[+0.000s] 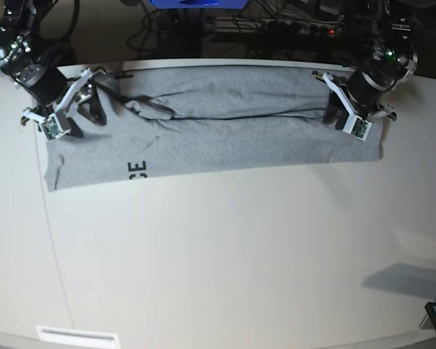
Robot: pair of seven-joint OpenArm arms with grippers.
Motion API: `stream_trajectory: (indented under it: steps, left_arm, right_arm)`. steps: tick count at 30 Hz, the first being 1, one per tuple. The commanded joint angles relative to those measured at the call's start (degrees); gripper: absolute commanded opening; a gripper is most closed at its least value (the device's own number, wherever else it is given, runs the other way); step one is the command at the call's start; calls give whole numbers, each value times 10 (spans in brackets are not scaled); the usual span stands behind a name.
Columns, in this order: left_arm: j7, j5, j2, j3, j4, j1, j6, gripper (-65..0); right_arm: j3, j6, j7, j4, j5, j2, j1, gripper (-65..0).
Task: Fold the T-shirt properly
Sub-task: 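Lift the collar edge with both grippers and fold it over the strip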
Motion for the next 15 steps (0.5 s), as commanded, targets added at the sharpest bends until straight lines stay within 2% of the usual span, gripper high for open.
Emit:
stream_trajectory:
  steps: [1, 3, 6, 9, 15]
  left_arm:
    - [-38, 13, 1, -7, 8, -1, 3, -556]
    - [-80, 43, 19, -7, 8, -1, 3, -633]
    - [-127, 82, 43, -7, 3, -6, 3, -650]
    - [-171, 117, 62, -7, -22, -12, 3, -650]
    - [-192, 141, 77, -5, -128, -31, 3, -650]
  right_arm:
    - [5, 0, 23, 9, 9, 6, 5, -485]
    - [6, 0, 22, 8, 9, 6, 9, -650]
    - [5, 0, 22, 7, 9, 6, 12, -612]
    - [5, 0, 22, -3, 9, 5, 19, -646]
    - [6, 0, 24, -99, 9, 6, 48, -647]
